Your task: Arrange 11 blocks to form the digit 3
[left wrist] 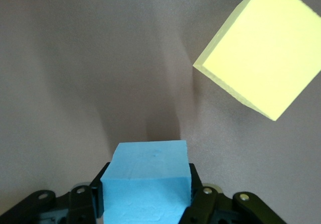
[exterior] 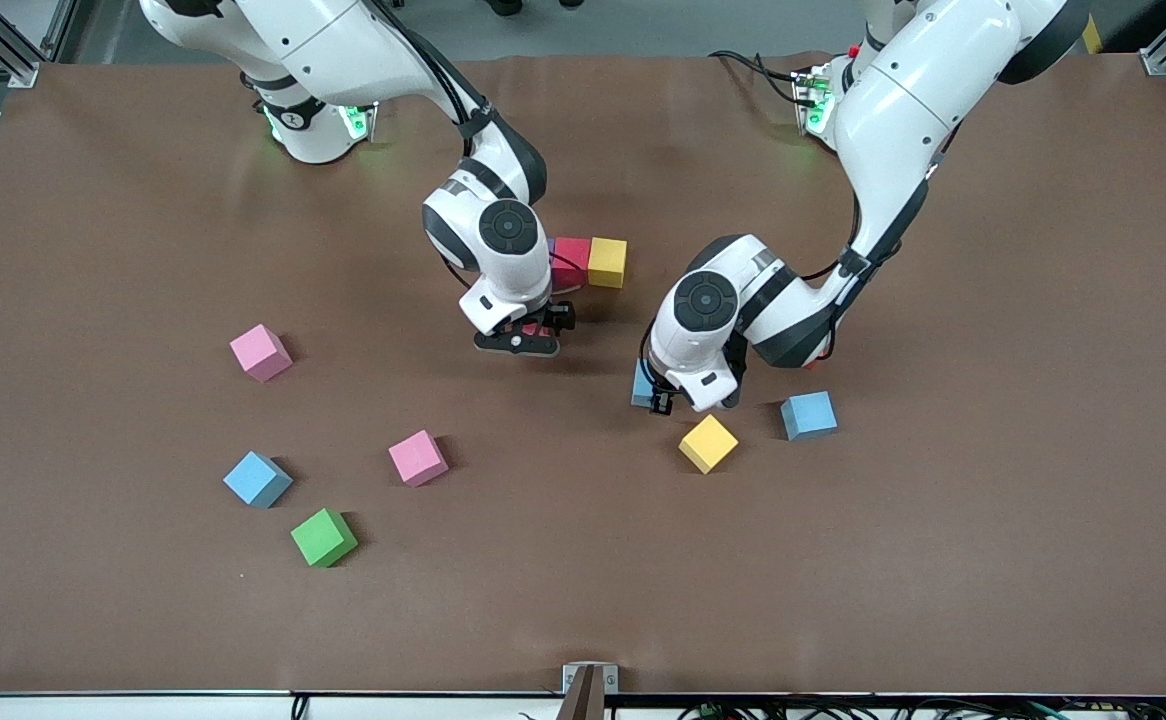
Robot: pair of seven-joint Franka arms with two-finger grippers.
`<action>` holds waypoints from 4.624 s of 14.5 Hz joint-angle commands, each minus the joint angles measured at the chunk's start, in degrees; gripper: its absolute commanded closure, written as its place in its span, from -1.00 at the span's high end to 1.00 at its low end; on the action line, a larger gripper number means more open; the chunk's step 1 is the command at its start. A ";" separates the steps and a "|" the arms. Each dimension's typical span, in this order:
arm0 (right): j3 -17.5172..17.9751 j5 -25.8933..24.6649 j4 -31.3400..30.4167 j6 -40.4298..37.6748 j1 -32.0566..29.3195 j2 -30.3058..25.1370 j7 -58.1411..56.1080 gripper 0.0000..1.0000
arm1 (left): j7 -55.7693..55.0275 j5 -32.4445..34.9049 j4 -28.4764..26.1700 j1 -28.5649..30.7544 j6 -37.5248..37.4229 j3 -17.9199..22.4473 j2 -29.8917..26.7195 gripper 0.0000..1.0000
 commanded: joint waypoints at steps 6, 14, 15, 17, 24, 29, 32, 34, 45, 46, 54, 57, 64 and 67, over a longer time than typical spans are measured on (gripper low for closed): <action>-0.09 -1.25 1.31 -1.19 -0.02 -0.99 -0.86 1.00 | -3.13 1.36 2.54 -2.70 0.32 0.21 0.48 -0.27; 0.00 -0.37 2.19 -11.29 -3.88 -8.89 -7.90 1.00 | -3.49 1.19 2.64 -4.90 0.32 0.21 0.92 -0.27; -0.17 0.15 2.02 -11.73 -4.85 -10.47 -7.64 1.00 | -4.01 1.10 2.64 -5.60 0.32 0.21 1.01 -0.27; -0.35 0.33 1.84 -12.78 -7.31 -13.55 -6.94 1.00 | -6.30 1.36 2.90 -7.01 0.32 0.21 1.45 -0.27; -0.61 0.16 2.28 -13.14 -15.83 -16.38 -7.02 1.00 | -11.57 1.28 2.90 -12.72 0.32 2.57 1.80 -0.27; -0.61 -0.28 1.67 -13.41 -22.87 -16.11 -8.77 1.00 | -14.65 1.19 3.86 -14.92 0.32 3.11 3.12 -0.26; -0.61 -0.28 1.66 -13.41 -26.72 -15.77 -16.20 1.00 | -14.83 1.10 5.97 -15.98 0.32 3.11 4.87 -0.26; -0.44 0.24 1.49 -15.41 -31.72 -15.76 -21.76 1.00 | -15.09 1.01 7.12 -16.33 0.32 3.11 5.58 -0.25; -0.44 0.25 -6.14 -14.92 -45.53 -17.51 -35.14 1.00 | -18.26 1.01 7.38 -18.35 0.15 3.19 6.73 -0.25; -0.44 0.25 -9.03 -11.94 -45.72 -18.22 -35.14 1.00 | -18.26 1.01 7.30 -18.36 0.15 3.19 6.81 -0.25; -0.52 0.25 -21.54 3.92 -49.84 -19.19 -42.25 1.00 | -20.28 0.84 7.29 -18.79 0.06 3.11 6.90 -0.25; -0.17 0.33 -22.32 1.62 -51.70 -20.85 -52.78 1.00 | -20.28 0.75 7.38 -19.14 -0.12 3.11 7.17 -0.25; 1.50 0.33 -25.85 -3.12 -45.46 -26.66 -69.64 1.00 | -20.28 0.57 7.21 -19.67 -0.12 3.19 7.60 -0.25; 1.23 0.33 -26.20 -2.95 -46.78 -25.70 -75.64 1.00 | -20.19 0.92 7.21 -19.76 -0.12 3.19 7.60 -0.19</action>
